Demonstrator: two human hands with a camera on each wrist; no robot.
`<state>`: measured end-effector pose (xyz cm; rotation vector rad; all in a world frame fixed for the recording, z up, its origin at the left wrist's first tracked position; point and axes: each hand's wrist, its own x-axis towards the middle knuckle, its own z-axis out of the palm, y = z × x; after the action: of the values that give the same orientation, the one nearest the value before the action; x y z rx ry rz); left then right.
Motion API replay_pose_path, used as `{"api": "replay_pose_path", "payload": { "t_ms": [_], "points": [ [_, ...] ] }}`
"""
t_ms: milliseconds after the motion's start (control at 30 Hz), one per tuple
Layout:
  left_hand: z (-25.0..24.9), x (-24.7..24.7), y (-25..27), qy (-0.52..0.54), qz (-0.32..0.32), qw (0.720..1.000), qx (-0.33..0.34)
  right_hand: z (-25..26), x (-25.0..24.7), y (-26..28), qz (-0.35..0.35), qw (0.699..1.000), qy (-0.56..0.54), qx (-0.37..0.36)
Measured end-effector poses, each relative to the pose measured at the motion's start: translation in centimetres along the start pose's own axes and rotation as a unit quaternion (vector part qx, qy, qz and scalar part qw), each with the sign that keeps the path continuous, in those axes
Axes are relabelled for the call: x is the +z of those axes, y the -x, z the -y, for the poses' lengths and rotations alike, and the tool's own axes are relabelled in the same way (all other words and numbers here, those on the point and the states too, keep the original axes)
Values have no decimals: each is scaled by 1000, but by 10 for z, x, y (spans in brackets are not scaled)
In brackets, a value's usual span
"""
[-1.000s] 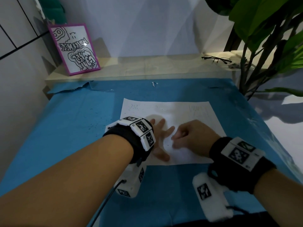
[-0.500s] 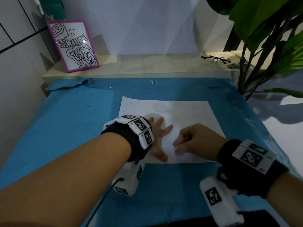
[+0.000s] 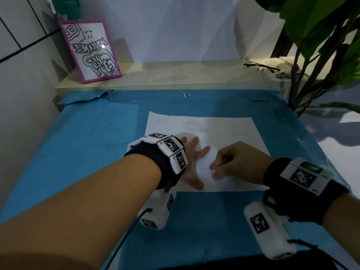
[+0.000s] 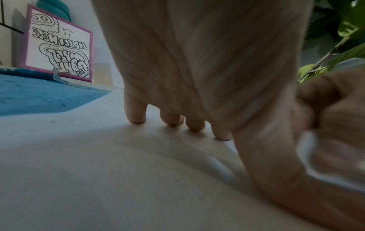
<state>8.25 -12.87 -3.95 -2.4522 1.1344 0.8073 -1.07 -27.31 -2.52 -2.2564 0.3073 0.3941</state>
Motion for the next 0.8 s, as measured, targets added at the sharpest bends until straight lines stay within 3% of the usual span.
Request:
{"api": "replay_pose_path", "payload": {
  "t_ms": [67,200,333,467,600,733,800],
  "points": [
    [-1,-1,2,-1,1,1000,-2,2,-2,2,50,998,12,22],
    [-3,-4,3,-14,2,1000,0,-1,-4,-6,-70,997,-24,8],
    [-3,-1,3,-16,-7,1000,-2,2,-4,-1,50,998,9,34],
    [-4,-3,5,-13,-1,1000,0,0,-5,-8,-71,997,-11,10],
    [-3,-1,5,-6,0,1000,-3,3,-6,-1,60,997,29,39],
    [-5,-5,7,-1,10,1000,0,-3,-8,-5,-61,998,-4,16],
    [-5,-4,8,-4,7,1000,-1,-3,-9,-2,-5,1000,26,16]
  ]
}}
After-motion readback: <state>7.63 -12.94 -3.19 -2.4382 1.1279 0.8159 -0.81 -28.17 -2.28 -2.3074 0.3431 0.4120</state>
